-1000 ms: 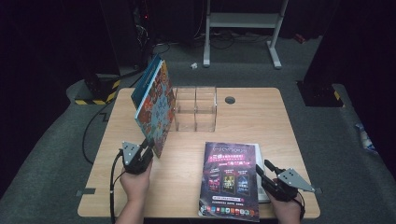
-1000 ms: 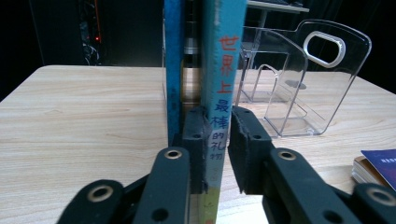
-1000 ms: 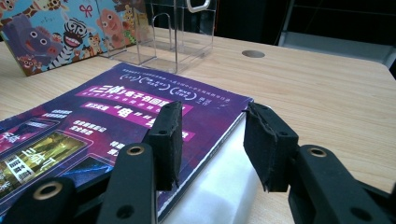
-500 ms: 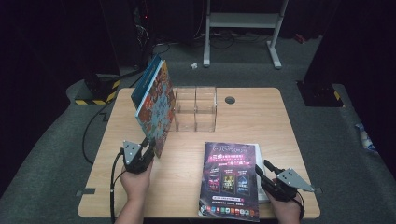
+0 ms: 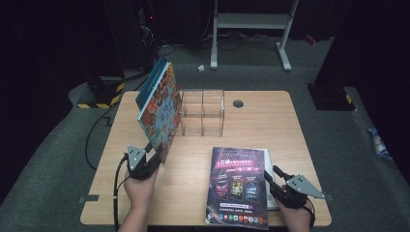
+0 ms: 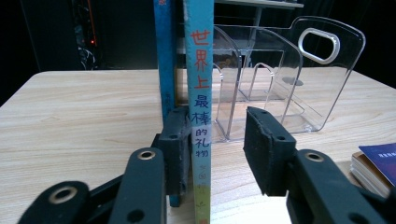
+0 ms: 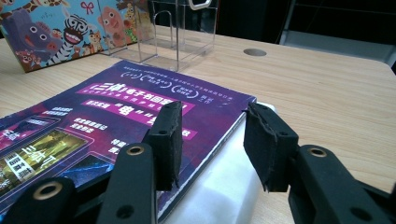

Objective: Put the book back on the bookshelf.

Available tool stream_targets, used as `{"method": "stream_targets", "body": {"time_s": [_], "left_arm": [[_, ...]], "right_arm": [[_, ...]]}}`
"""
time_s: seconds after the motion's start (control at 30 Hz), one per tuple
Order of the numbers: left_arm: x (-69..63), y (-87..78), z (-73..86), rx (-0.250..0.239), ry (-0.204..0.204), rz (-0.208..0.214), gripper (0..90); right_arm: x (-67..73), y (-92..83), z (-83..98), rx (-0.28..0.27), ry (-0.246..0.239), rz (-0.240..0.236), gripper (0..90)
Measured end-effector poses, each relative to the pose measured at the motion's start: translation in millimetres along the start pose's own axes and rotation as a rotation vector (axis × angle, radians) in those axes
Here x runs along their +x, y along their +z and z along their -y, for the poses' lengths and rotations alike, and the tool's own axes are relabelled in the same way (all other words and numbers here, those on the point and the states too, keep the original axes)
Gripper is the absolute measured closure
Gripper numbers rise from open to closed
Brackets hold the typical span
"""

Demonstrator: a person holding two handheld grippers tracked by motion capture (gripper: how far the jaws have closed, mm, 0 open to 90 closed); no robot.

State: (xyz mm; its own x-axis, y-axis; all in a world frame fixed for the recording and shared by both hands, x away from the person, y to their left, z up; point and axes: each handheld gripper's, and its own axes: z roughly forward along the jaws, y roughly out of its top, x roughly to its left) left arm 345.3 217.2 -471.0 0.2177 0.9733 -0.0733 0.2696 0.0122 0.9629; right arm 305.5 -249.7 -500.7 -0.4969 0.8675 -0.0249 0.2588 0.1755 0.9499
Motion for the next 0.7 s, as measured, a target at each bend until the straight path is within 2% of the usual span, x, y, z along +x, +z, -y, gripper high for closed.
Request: {"method": "stream_targets", "body": {"time_s": [0.33,0.7], "left_arm": [[1.5,-0.8,0.8,0.005,0.011,0.006,52.5],[5.7,-4.1,4.6,0.014,0.001,0.014,43.8]], "right_arm": [[1.3,1.2,0.0,0.001,-0.007,-0.001,56.7],[2.2,2.4,0.5,0.012,-0.014,-0.008,56.3]]}}
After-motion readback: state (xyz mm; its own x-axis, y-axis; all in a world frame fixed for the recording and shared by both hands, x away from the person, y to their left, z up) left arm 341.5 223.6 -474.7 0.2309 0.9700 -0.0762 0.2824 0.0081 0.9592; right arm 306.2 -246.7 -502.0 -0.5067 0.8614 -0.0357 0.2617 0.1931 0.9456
